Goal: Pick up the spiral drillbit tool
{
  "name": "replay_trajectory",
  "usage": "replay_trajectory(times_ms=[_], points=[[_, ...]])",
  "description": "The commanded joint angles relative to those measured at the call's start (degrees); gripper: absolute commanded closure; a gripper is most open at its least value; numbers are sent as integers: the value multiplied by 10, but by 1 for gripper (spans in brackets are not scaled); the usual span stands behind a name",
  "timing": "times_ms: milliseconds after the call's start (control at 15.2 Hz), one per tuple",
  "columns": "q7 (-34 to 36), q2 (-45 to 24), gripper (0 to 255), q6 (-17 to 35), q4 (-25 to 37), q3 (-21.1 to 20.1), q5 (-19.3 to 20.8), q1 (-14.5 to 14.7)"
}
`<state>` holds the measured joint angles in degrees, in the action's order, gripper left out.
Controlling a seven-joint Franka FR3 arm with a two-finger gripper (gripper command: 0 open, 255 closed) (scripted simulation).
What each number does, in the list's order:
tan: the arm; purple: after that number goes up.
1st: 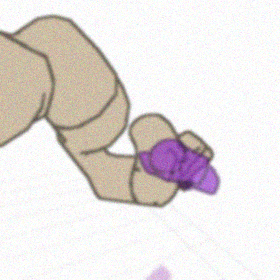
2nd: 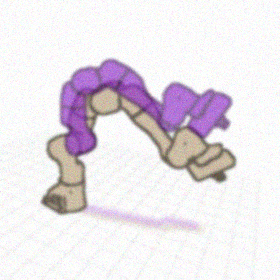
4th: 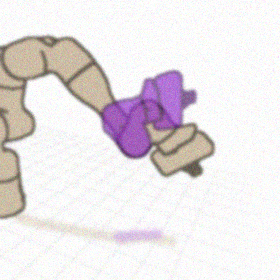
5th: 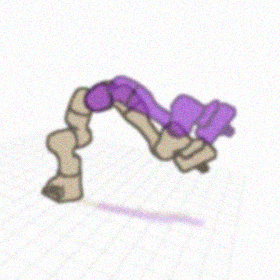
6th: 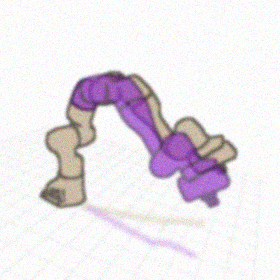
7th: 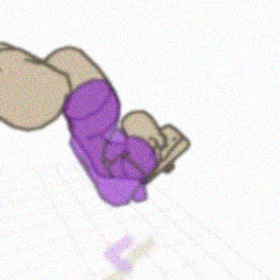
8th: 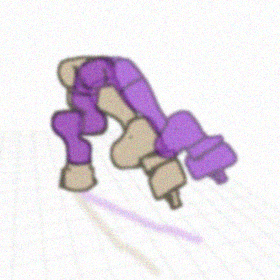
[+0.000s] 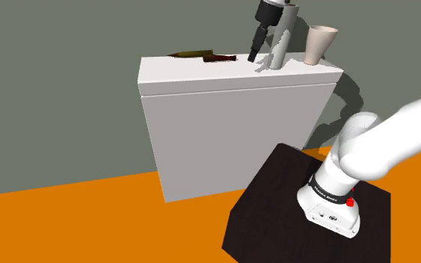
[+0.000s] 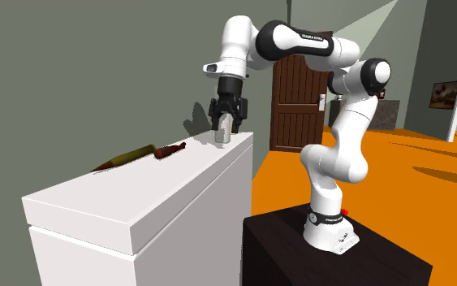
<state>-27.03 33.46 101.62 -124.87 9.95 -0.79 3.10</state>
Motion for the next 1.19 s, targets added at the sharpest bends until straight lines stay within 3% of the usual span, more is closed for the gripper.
replay_trajectory(times_ms=[0, 660, 1122], points=[[-65, -53, 0, 6, 42, 23, 2, 16], [-359, -304, 0, -17, 286, 93, -45, 60], [-363, -296, 0, 38, 224, 91, -43, 60]])
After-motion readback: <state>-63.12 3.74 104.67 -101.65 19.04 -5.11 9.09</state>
